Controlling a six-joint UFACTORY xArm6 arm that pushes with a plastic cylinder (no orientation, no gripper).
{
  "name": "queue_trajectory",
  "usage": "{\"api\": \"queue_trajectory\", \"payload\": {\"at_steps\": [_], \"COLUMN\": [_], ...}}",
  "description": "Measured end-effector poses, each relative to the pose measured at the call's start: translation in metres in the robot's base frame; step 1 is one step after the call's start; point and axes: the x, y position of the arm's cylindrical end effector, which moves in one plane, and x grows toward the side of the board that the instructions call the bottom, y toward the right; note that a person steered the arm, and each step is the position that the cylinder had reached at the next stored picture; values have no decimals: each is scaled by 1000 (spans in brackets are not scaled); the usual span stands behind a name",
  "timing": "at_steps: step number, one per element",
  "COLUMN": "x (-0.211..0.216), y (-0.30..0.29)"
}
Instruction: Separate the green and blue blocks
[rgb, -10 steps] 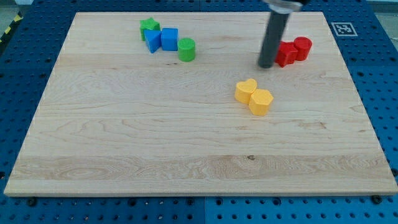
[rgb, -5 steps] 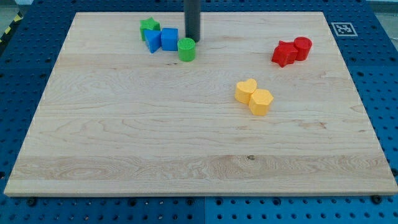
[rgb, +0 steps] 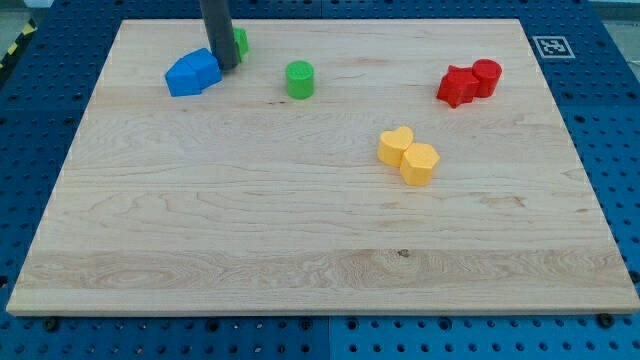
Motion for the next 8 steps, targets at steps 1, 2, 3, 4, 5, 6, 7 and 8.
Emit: {"api": "queue_trajectory", "payload": {"at_steps": [1,2,3,4,5,6,7,8], "x": [-4,-18,-57,-74,-70,-58,-34,-15], "y": [-16,-32,-49,-45,-29,-8,13,29]}}
